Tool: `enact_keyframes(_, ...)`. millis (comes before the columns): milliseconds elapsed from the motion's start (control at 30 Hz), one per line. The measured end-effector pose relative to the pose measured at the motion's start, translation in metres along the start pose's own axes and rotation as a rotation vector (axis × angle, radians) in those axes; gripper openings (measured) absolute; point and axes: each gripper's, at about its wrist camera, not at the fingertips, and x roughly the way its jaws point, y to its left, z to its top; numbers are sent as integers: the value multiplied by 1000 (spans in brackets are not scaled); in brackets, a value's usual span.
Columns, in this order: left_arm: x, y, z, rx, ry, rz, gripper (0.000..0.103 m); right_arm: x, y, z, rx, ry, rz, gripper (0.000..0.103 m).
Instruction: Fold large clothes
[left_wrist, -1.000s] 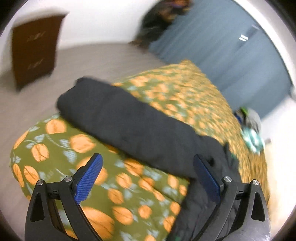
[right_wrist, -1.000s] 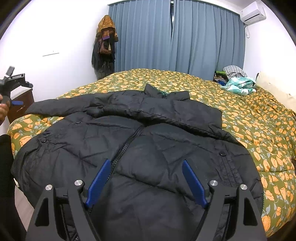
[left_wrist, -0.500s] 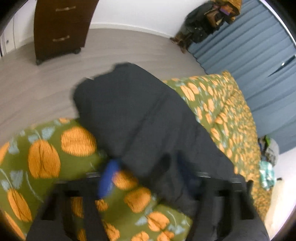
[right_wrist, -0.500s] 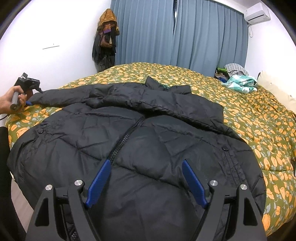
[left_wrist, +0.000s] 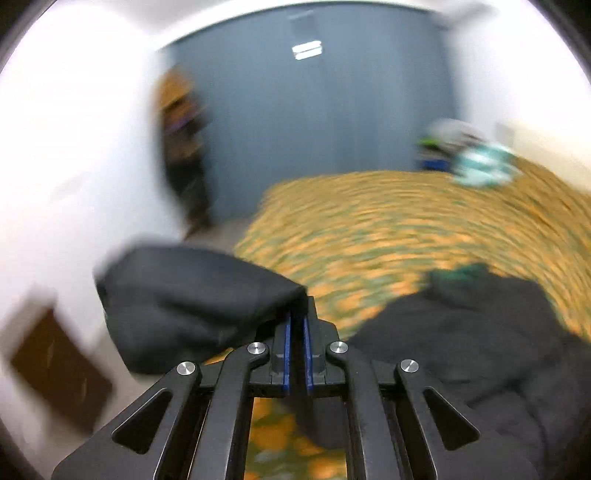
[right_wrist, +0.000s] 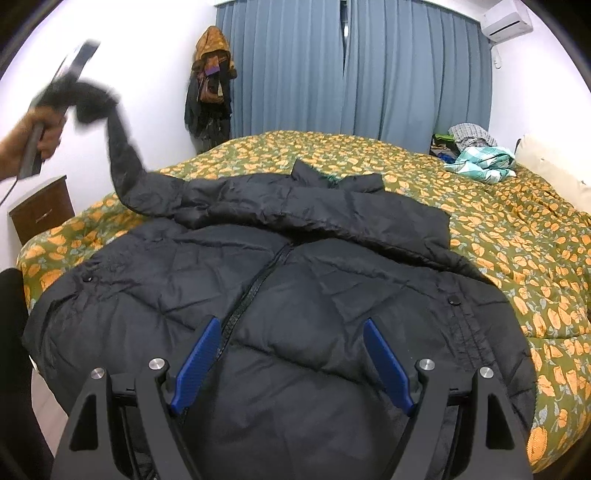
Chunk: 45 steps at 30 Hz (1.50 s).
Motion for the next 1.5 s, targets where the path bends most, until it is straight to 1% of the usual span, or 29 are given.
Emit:
enact_keyframes(33,-6,-29,6,62,-18,-54,4,-1,-2,1,8,-5,-5,81)
enact_keyframes(67,-5,-46,10,99,-26,-89,4,-2,-4,1,16,-9,-10,81)
enact_keyframes(100,-9,-80,10,160,-38,-152,4,-3,-7,2,26,-11,-15,81)
enact_keyframes(200,-8,-148,-3,259,-27,-266,4,-6,-17,2,59,-19,-35,81)
enact_keyframes(267,0,-181,-14,288,13,-316,4,-10,-24,2,82,-26,-48,81)
enact_keyframes(300,9,-201,-27,294,55,-346,4,-11,-29,2,95,-28,-56,81)
enact_keyframes(367,24,-228,-46,315,131,-364,5,-12,-38,2,126,-31,-72,81)
enact_keyframes(433,33,-249,-70,335,212,-371,14,-13,-48,2,159,-31,-86,81)
enact_keyframes(467,36,-254,-81,342,252,-380,15,-13,-53,2,174,-30,-94,81)
enact_keyframes(500,41,-260,-91,353,290,-373,25,-13,-59,1,195,-28,-105,81)
enact_keyframes(533,40,-261,-98,358,311,-351,43,-13,-64,0,210,-26,-116,81)
enact_keyframes(567,35,-260,-106,349,318,-348,53,-14,-70,0,225,-27,-127,81)
enact_keyframes(600,26,-250,-112,325,313,-358,72,-15,-74,0,236,-28,-136,81)
enact_keyframes(633,17,-241,-115,300,305,-366,84,-16,-82,-1,263,-28,-147,81)
enact_keyframes(667,7,-227,-119,264,300,-374,87,-16,-89,-1,288,-23,-147,81)
enact_keyframes(767,-7,-190,-130,164,327,-386,88,-7,-110,6,386,9,-102,81)
enact_keyframes(800,-9,-176,-133,130,333,-380,88,-2,-119,12,433,12,-65,82)
enact_keyframes(867,-15,-151,-138,62,337,-364,88,16,-135,28,527,25,32,91)
enact_keyframes(967,-22,-126,-147,-23,338,-336,88,60,-149,56,650,78,152,92)
enact_keyframes(1033,-25,-112,-153,-75,341,-319,89,95,-149,73,653,133,206,93)
enact_keyframes(1100,-23,-105,-159,-101,352,-298,89,129,-137,84,609,227,183,92)
enact_keyframes(1133,-23,-99,-163,-117,362,-282,89,141,-130,89,578,272,183,68)
enact_keyframes(1167,-22,-93,-166,-134,371,-271,89,146,-123,96,540,301,148,20)
enact_keyframes(1200,-20,-87,-168,-153,375,-266,89,143,-119,108,509,290,114,17)
enact_keyframes(1233,-21,-81,-169,-168,378,-263,89,136,-117,124,492,238,113,15)
enact_keyframes(1300,-19,-73,-172,-195,386,-257,89,118,-118,159,433,120,88,14)
enact_keyframes(1367,-15,-68,-170,-215,392,-256,89,106,-131,185,422,32,62,14)
enact_keyframes(1433,-10,-68,-163,-220,385,-256,89,103,-153,195,460,-7,39,14)
enact_keyframes(1500,-8,-68,-160,-211,373,-254,89,106,-170,187,466,-9,-11,14)
